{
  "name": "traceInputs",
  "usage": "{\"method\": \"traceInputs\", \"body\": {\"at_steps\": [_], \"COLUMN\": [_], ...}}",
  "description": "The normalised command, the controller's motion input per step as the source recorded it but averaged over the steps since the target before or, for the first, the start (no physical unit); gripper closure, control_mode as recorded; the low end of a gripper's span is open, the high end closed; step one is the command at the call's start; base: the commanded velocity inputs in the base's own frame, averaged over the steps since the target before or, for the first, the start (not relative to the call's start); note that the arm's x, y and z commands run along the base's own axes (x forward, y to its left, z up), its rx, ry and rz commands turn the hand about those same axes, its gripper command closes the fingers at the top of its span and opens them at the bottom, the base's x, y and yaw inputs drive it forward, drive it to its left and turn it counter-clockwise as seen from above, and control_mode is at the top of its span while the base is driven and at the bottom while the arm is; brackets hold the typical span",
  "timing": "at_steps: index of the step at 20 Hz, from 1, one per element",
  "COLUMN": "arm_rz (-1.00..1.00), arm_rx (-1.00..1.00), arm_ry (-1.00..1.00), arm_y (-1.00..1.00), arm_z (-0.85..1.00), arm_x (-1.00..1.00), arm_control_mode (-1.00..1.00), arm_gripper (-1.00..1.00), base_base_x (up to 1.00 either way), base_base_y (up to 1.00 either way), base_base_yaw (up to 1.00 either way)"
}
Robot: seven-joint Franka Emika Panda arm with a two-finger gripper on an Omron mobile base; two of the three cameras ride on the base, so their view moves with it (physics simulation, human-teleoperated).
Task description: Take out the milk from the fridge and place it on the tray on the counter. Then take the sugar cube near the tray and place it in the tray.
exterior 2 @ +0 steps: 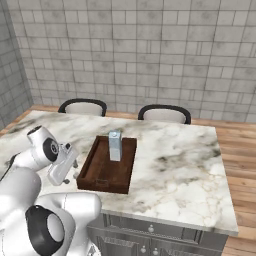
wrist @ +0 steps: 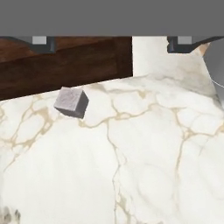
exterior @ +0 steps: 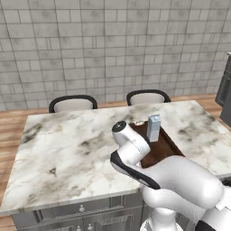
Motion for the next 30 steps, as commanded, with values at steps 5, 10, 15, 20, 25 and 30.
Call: {"method": "traceInputs", "body": {"at_steps": [5, 10, 15, 20, 25, 30], "arm_rz": [0.0, 0.0, 0.0, 0.0, 0.0, -0.01], "arm_rx": [0.0, 0.0, 0.0, 0.01, 0.01, 0.0], "arm_ry": [0.02, 0.02, 0.01, 0.01, 0.01, 0.0], "arm_y": [0.05, 0.19, 0.14, 0.0, 0.01, 0.0], "arm_z": [-0.24, -0.24, -0.25, -0.2, -0.17, -0.03], "arm_x": [0.36, 0.33, 0.19, 0.01, 0.02, -0.01], "arm_control_mode": [-1.0, -1.0, -1.0, -1.0, -1.0, -1.0], "arm_gripper": [-1.0, -1.0, -1.0, -1.0, -1.0, -1.0], "base_base_x": [0.0, 0.0, 0.0, 0.0, 0.0, 0.0], "base_base_y": [0.0, 0.0, 0.0, 0.0, 0.0, 0.0], "base_base_yaw": [0.0, 0.0, 0.0, 0.0, 0.0, 0.0]}}
